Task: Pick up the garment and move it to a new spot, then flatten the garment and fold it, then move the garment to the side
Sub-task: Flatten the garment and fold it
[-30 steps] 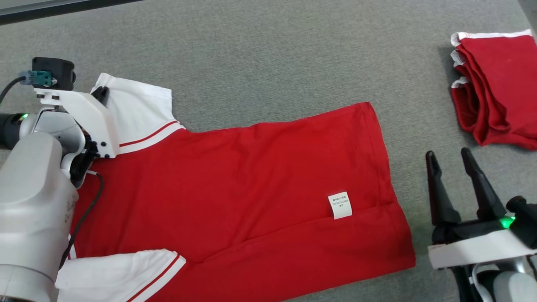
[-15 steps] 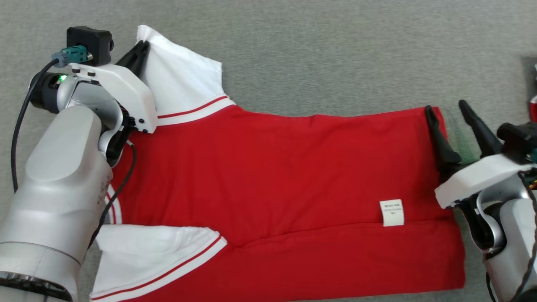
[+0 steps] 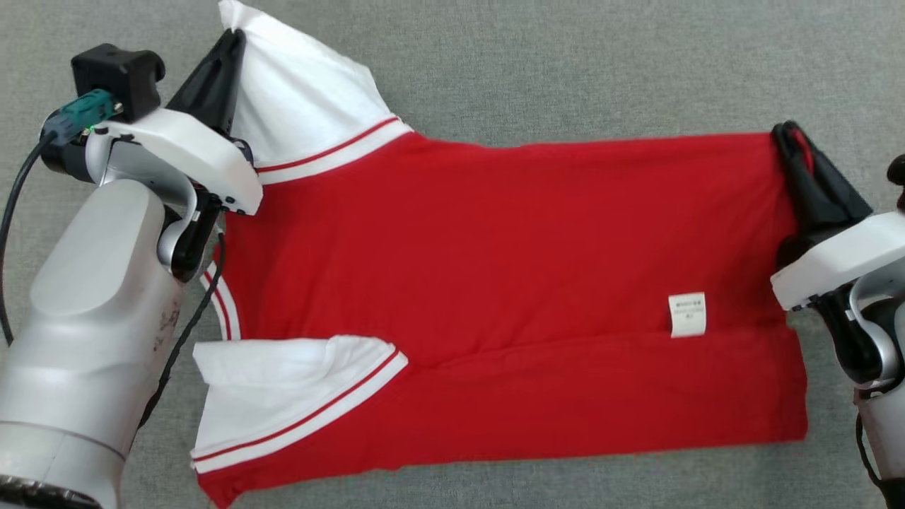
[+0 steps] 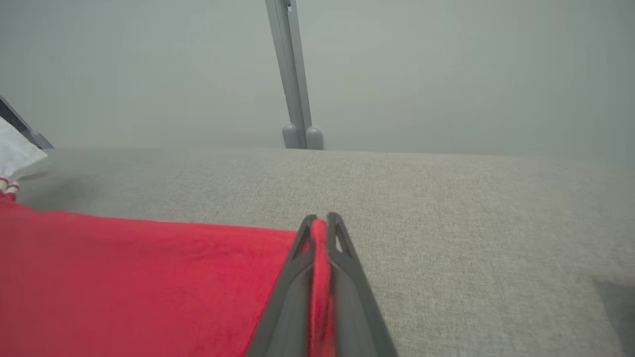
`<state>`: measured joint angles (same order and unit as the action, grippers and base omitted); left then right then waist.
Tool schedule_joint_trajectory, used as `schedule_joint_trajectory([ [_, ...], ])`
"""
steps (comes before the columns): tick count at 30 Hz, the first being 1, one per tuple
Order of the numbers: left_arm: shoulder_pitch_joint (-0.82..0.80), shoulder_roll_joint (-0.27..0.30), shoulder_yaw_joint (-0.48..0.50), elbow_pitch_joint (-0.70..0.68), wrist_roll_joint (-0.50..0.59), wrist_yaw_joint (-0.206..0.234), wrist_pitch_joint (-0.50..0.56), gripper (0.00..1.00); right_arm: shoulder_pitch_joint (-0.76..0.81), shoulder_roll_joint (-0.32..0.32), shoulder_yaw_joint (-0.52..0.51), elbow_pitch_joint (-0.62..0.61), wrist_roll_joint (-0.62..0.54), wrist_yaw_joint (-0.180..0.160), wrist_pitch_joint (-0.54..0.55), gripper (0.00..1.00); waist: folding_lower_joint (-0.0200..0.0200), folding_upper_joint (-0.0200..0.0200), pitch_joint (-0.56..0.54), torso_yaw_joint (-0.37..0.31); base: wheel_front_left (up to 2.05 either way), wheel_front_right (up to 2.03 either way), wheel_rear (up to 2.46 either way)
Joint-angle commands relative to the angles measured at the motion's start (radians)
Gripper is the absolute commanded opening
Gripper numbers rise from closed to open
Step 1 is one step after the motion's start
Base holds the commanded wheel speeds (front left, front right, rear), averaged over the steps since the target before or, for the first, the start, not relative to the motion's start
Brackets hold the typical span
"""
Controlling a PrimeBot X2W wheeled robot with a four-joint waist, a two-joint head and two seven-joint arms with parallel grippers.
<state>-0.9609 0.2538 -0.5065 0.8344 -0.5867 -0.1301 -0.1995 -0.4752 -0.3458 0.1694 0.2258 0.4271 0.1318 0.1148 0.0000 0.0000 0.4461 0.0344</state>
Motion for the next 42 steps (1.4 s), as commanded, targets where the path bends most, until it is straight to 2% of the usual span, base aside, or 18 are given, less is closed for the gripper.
schedule_joint_trajectory([
  [1, 0.024, 0.019, 0.014, -0.03, -0.005, 0.005, -0.022, 0.0, -0.002, -0.005, -0.01, -0.03, -0.001, -0.002, -0.024, 0.0, 0.0, 0.0, -0.014, 0.003, 0.0, 0.0, 0.0],
  [5, 0.09, 0.037, 0.036, -0.123, -0.015, 0.023, -0.048, 0.0, 0.03, -0.005, -0.019, -0.074, 0.004, -0.002, -0.064, 0.0, 0.0, 0.0, -0.034, 0.008, 0.0, 0.0, 0.0],
  [8, 0.181, 0.052, 0.06, -0.224, -0.023, 0.053, -0.057, 0.0, 0.069, 0.003, -0.027, -0.089, 0.022, -0.002, -0.084, 0.0, 0.0, 0.0, -0.049, 0.012, 0.0, 0.0, 0.0],
  [13, 0.415, 0.09, 0.097, -0.454, -0.025, 0.137, -0.064, 0.0, 0.167, 0.02, -0.026, -0.095, 0.064, -0.002, -0.127, 0.0, 0.0, 0.0, -0.083, 0.014, 0.0, 0.0, 0.0],
  [14, 0.415, 0.09, 0.097, -0.454, -0.025, 0.137, -0.064, 0.0, 0.167, 0.02, -0.026, -0.095, 0.064, -0.002, -0.127, 0.0, 0.0, 0.0, -0.083, 0.014, 0.0, 0.0, 0.0],
  [23, 0.86, 0.122, 0.087, -0.828, -0.074, 0.322, 0.038, 0.0, 0.321, 0.046, -0.032, -0.04, 0.097, -0.001, -0.175, 0.0, 0.0, 0.0, -0.13, 0.025, 0.0, 0.0, 0.0],
  [28, 0.966, 0.134, 0.09, -0.917, -0.109, 0.373, 0.092, 0.0, 0.358, 0.056, -0.029, -0.018, 0.085, -0.001, -0.201, 0.0, 0.0, 0.0, -0.138, 0.026, 0.0, 0.0, 0.0],
  [29, 0.975, 0.136, 0.092, -0.924, -0.112, 0.378, 0.097, 0.0, 0.366, 0.064, -0.032, -0.012, 0.093, -0.001, -0.203, 0.09, 0.0, 0.0, -0.139, 0.026, 0.0, 0.0, 0.0],
  [30, 0.986, 0.136, 0.092, -0.928, -0.122, 0.378, 0.105, 0.0, 0.376, 0.064, -0.03, -0.008, 0.088, -0.001, -0.203, 0.41, 0.0, 0.0, -0.139, 0.027, 0.0, 0.0, 0.0],
  [31, 0.997, 0.134, 0.089, -0.927, -0.132, 0.377, 0.116, 0.0, 0.383, 0.068, -0.03, -0.007, 0.091, -0.001, -0.206, 1.0, 0.0, 0.0, -0.14, 0.027, 0.0, 0.0, 0.0],
  [33, 1.016, 0.132, 0.089, -0.92, -0.142, 0.383, 0.125, 0.0, 0.402, 0.071, -0.034, -0.006, 0.083, -0.001, -0.217, 1.0, 0.0, 0.0, -0.145, 0.024, 0.0, 0.0, 0.0],
  [34, 1.021, 0.127, 0.088, -0.915, -0.149, 0.384, 0.124, 0.38, 0.415, 0.076, -0.041, -0.013, 0.077, -0.001, -0.228, 1.0, 0.0, 0.0, -0.147, 0.025, 0.0, 0.0, 0.0],
  [35, 1.03, 0.13, 0.083, -0.908, -0.152, 0.385, 0.134, 1.0, 0.428, 0.082, -0.048, -0.021, 0.073, -0.001, -0.241, 1.0, 0.0, 0.0, -0.15, 0.025, 0.0, 0.0, 0.0],
  [38, 1.042, 0.123, 0.099, -0.908, -0.147, 0.39, 0.093, 1.0, 0.48, 0.09, -0.067, -0.064, 0.027, -0.001, -0.279, 1.0, 0.0, 0.0, -0.163, 0.026, 0.0, 0.0, 0.0],
  [40, 1.051, 0.126, 0.129, -0.915, -0.104, 0.416, 0.009, 1.0, 0.527, 0.112, -0.095, -0.132, -0.027, -0.001, -0.308, 1.0, 0.0, 0.0, -0.181, 0.023, 0.0, 0.0, 0.0],
  [42, 1.036, 0.13, 0.148, -0.925, -0.07, 0.43, -0.027, 1.0, 0.548, 0.133, -0.12, -0.181, -0.069, -0.001, -0.318, 1.0, 0.0, 0.0, -0.195, 0.017, 0.0, 0.0, 0.0],
])
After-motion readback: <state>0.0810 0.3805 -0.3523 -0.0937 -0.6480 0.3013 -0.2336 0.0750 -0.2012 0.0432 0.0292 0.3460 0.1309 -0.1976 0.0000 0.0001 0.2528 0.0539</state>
